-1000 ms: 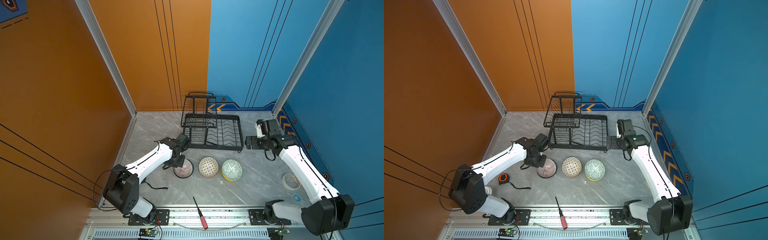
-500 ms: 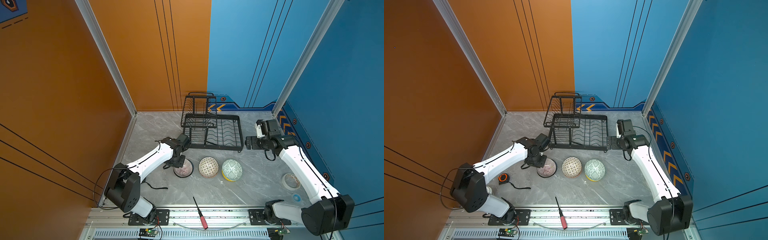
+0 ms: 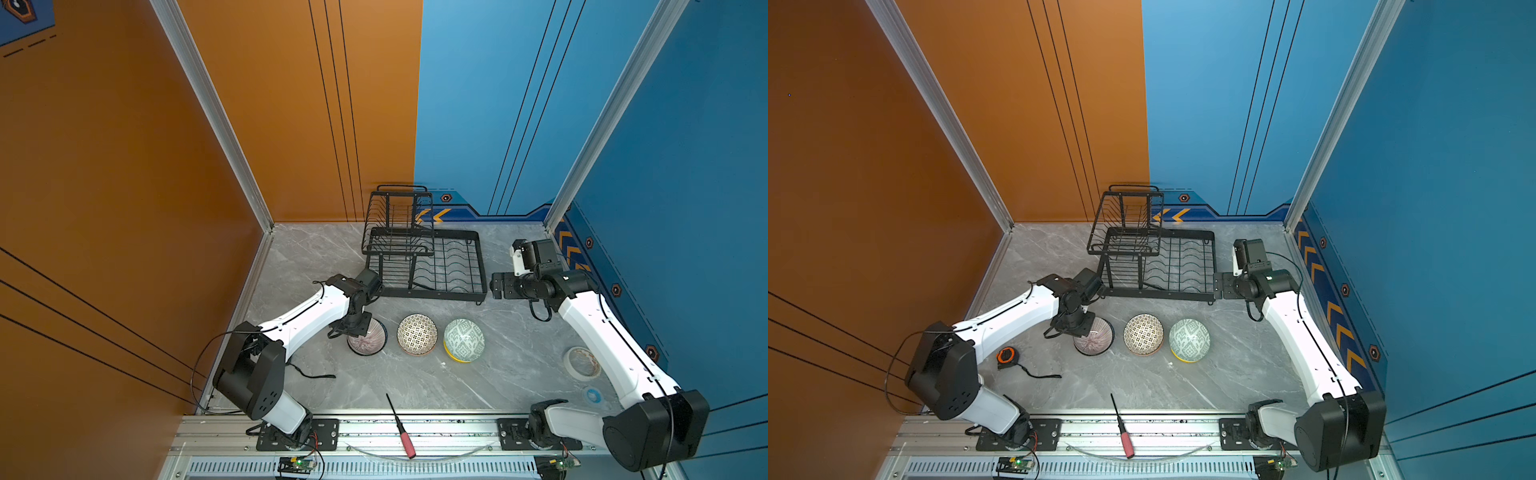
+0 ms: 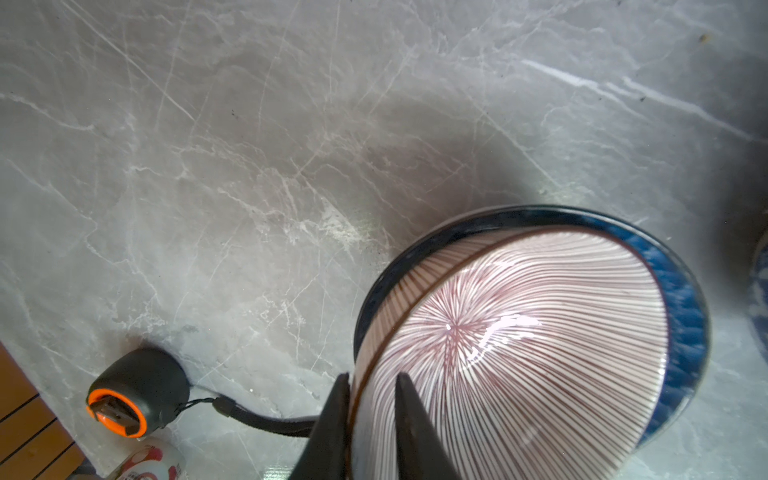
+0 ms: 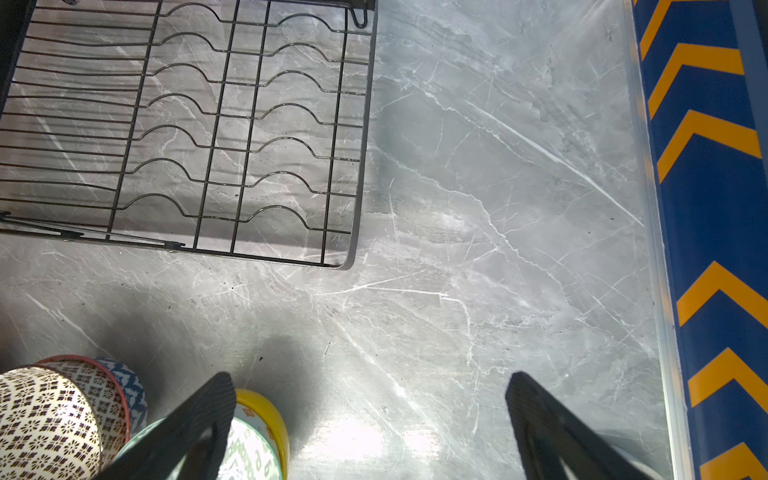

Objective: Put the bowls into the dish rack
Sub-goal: 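Tilt the pink-striped bowl up on edge with the left gripper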

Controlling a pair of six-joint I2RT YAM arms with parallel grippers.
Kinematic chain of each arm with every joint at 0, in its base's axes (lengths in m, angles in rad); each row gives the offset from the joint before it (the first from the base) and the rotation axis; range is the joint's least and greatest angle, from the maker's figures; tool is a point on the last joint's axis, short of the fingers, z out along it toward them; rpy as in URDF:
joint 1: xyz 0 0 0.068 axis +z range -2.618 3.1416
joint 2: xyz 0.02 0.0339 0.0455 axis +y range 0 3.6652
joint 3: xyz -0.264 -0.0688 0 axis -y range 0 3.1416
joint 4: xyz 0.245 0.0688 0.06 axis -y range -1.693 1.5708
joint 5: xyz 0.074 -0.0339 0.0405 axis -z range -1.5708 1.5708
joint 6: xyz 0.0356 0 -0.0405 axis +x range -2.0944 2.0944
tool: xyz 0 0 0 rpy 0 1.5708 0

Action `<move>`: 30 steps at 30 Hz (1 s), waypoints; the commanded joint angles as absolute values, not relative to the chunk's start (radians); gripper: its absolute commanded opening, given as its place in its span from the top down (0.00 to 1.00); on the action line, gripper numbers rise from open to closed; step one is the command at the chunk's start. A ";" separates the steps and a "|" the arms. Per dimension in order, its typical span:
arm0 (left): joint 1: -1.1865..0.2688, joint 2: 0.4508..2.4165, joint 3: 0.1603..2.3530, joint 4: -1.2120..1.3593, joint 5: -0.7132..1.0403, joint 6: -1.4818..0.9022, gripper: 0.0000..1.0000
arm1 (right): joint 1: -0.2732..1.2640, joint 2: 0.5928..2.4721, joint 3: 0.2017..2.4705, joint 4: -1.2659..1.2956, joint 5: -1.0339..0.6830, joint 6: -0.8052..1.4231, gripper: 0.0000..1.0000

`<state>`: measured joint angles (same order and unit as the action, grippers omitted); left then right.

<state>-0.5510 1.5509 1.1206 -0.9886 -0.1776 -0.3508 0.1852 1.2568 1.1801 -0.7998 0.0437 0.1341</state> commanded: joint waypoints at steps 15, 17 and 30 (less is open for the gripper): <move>-0.531 1.483 1.168 -1.027 -0.173 -0.324 1.00 | 0.193 1.227 1.193 -0.811 0.028 0.126 0.00; -0.531 1.470 1.181 -1.027 -0.166 -0.319 1.00 | 0.192 1.231 1.205 -0.821 0.020 0.125 0.00; -0.562 1.365 1.301 -1.023 -0.168 -0.295 1.00 | 0.235 1.275 1.340 -0.897 -0.037 0.119 0.00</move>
<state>-0.5426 1.4120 1.2488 -1.0187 -0.1719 -0.3103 0.2222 1.2739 1.3010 -0.8532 -0.0170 0.1272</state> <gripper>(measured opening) 0.083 0.999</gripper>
